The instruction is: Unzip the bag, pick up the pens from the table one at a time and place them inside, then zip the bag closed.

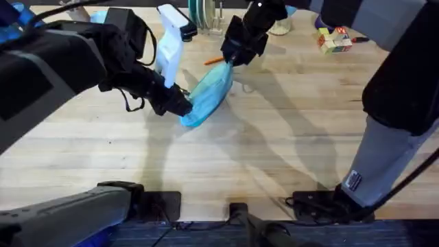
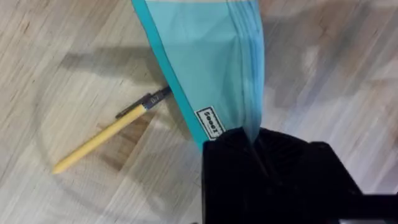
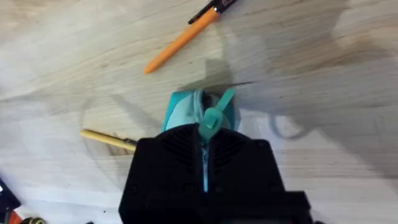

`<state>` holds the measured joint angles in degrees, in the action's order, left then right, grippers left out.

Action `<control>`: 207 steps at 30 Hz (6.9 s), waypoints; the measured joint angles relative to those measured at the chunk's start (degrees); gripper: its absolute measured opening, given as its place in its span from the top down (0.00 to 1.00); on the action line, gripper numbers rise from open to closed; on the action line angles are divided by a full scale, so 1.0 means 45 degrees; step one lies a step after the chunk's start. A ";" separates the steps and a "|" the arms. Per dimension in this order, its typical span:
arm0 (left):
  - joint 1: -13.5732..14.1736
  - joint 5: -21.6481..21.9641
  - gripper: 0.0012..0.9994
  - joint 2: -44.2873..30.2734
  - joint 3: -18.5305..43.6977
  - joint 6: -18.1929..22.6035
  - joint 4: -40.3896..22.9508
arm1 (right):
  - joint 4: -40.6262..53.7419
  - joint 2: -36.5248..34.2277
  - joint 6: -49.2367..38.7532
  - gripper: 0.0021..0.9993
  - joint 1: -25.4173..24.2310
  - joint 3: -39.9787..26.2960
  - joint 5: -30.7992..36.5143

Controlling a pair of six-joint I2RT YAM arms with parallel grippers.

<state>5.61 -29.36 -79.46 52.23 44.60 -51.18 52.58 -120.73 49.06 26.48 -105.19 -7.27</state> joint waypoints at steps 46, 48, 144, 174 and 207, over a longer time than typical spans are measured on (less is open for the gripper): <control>0.0019 -0.0237 0.96 0.0000 0.0000 0.0000 0.0081 | 0.0356 0.1506 -0.9723 0.97 0.0711 -0.0024 -0.0413; 0.0019 -0.0214 0.96 0.0000 0.0000 0.0000 0.0006 | 0.0443 0.1506 -1.0015 0.97 0.0837 -0.0024 -0.0509; -0.0049 0.0185 0.96 0.0000 -0.0107 0.0083 0.0057 | 0.2118 0.3049 -1.5625 0.00 -0.0540 -0.0049 -0.5211; -0.0053 0.0175 0.96 0.0000 -0.0107 0.1250 0.0477 | 0.4092 0.4299 -2.6965 0.00 -0.0641 -0.0141 -0.5126; -0.0675 -0.0529 0.96 0.0000 -0.0107 0.2015 0.0758 | 0.4508 0.3440 -3.0206 0.00 -0.0578 -0.0141 -0.4595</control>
<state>2.57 -31.75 -79.46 51.75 53.67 -47.77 72.86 -105.25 -86.87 23.88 -105.82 -27.95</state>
